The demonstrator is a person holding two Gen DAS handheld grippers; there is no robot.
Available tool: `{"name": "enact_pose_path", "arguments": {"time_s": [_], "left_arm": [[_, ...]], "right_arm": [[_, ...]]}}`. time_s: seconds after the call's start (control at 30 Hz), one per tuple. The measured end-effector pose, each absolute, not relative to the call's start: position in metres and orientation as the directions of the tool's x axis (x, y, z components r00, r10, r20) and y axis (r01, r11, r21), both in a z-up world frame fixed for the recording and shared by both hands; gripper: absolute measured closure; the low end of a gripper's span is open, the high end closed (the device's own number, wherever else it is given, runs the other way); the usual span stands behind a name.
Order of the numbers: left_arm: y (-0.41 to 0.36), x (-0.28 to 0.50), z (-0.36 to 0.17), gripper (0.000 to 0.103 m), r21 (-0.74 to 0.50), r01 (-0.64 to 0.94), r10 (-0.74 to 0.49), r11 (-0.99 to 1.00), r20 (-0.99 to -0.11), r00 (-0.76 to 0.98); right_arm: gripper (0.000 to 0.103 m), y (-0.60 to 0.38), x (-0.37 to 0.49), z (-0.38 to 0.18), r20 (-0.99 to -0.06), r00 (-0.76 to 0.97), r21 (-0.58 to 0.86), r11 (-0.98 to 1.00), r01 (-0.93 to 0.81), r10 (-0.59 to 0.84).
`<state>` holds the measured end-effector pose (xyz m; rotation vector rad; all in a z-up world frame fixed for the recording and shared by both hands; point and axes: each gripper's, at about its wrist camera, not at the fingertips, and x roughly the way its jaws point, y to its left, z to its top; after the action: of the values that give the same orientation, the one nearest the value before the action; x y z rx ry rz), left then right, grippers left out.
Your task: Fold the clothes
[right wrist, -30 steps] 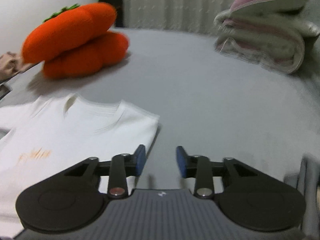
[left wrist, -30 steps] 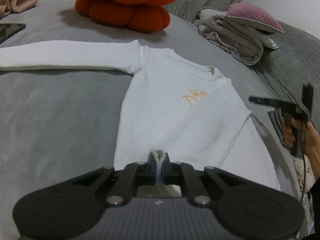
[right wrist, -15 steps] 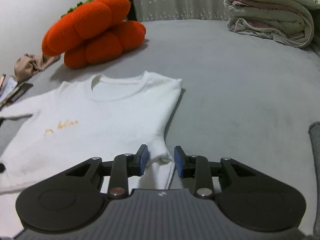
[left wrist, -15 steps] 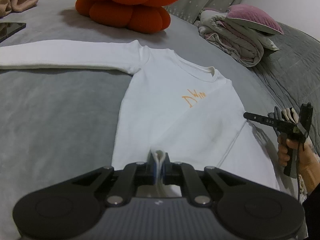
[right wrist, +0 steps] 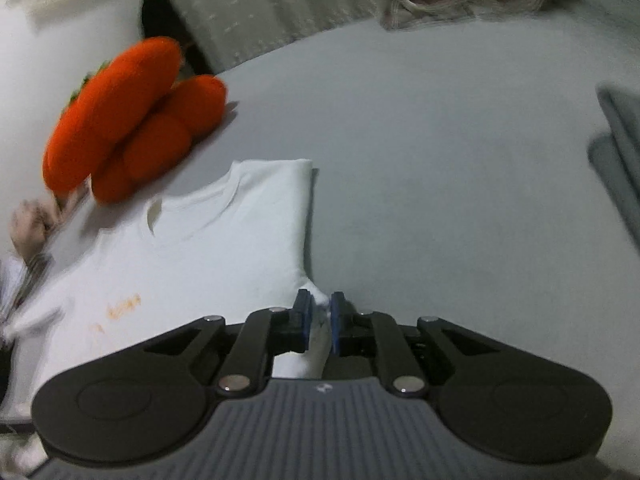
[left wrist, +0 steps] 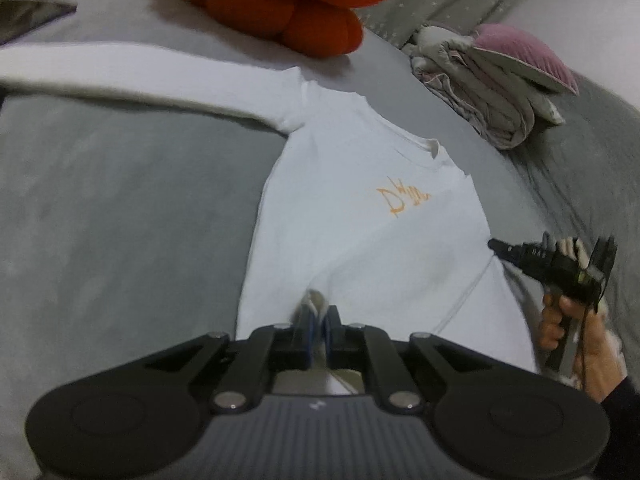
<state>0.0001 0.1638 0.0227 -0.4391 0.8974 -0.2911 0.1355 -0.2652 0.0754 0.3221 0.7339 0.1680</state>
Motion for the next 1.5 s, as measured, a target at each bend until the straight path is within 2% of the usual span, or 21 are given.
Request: {"name": "enact_pose_path", "arguments": {"time_s": [0.17, 0.2, 0.23, 0.27, 0.37, 0.4, 0.53, 0.67, 0.77, 0.83, 1.0, 1.17, 1.3, 1.5], "left_arm": [[0.164, -0.005, 0.032, 0.097, -0.454, 0.098, -0.415, 0.886, -0.68, 0.604], [0.166, -0.006, 0.034, 0.097, -0.446, 0.103, -0.412, 0.889, -0.681, 0.605], [0.167, -0.007, 0.036, 0.096, -0.433, 0.108, -0.404, 0.895, -0.685, 0.606], [0.169, -0.007, 0.037, 0.096, -0.424, 0.105, -0.395, 0.9, -0.689, 0.607], [0.175, -0.008, 0.041, 0.096, -0.429, 0.089, -0.387, 0.899, -0.682, 0.621], [0.177, -0.009, 0.044, 0.096, -0.424, 0.089, -0.38, 0.901, -0.675, 0.633], [0.175, -0.009, 0.055, 0.096, -0.398, 0.108, -0.362, 0.911, -0.647, 0.671], [0.16, -0.008, 0.056, 0.096, -0.398, 0.185, -0.414, 0.899, -0.631, 0.656], [0.143, -0.006, 0.05, 0.096, -0.345, 0.237, -0.413, 0.908, -0.645, 0.642], [0.136, -0.008, 0.046, 0.096, -0.306, 0.259, -0.4, 0.916, -0.657, 0.639], [0.135, -0.009, 0.036, 0.095, -0.278, 0.251, -0.375, 0.927, -0.694, 0.614], [0.138, -0.014, 0.038, 0.093, -0.276, 0.245, -0.369, 0.929, -0.698, 0.614], [0.131, -0.024, 0.046, 0.086, -0.258, 0.291, -0.387, 0.921, -0.676, 0.627], [0.122, -0.024, 0.044, 0.086, -0.255, 0.32, -0.404, 0.913, -0.68, 0.611]], "right_arm": [[0.088, -0.265, 0.135, 0.077, -0.624, 0.742, 0.317, 0.947, -0.047, 0.245], [0.082, -0.265, 0.133, 0.079, -0.624, 0.748, 0.298, 0.954, -0.039, 0.225], [0.074, -0.266, 0.131, 0.081, -0.622, 0.758, 0.281, 0.96, -0.019, 0.197], [0.071, -0.267, 0.13, 0.082, -0.62, 0.766, 0.264, 0.964, 0.002, 0.168], [0.068, -0.265, 0.124, 0.089, -0.626, 0.78, 0.14, 0.987, 0.083, 0.023], [0.067, -0.266, 0.121, 0.092, -0.622, 0.783, 0.139, 0.986, 0.089, 0.017], [0.067, -0.242, 0.104, 0.115, -0.591, 0.805, 0.136, 0.99, 0.023, 0.062], [0.067, -0.169, 0.087, 0.123, -0.589, 0.79, 0.054, 0.984, -0.172, 0.171], [0.075, -0.106, 0.068, 0.117, -0.602, 0.756, 0.001, 0.947, -0.322, 0.257], [0.075, -0.074, 0.057, 0.112, -0.61, 0.735, -0.028, 0.919, -0.392, 0.295], [0.072, -0.047, 0.044, 0.087, -0.659, 0.688, -0.013, 0.91, -0.415, 0.304], [0.07, -0.034, 0.028, 0.085, -0.655, 0.694, -0.04, 0.904, -0.426, 0.298], [0.07, -0.034, 0.02, 0.085, -0.653, 0.702, -0.044, 0.91, -0.411, 0.286], [0.07, -0.035, 0.013, 0.086, -0.651, 0.704, -0.028, 0.918, -0.396, 0.284]]}}
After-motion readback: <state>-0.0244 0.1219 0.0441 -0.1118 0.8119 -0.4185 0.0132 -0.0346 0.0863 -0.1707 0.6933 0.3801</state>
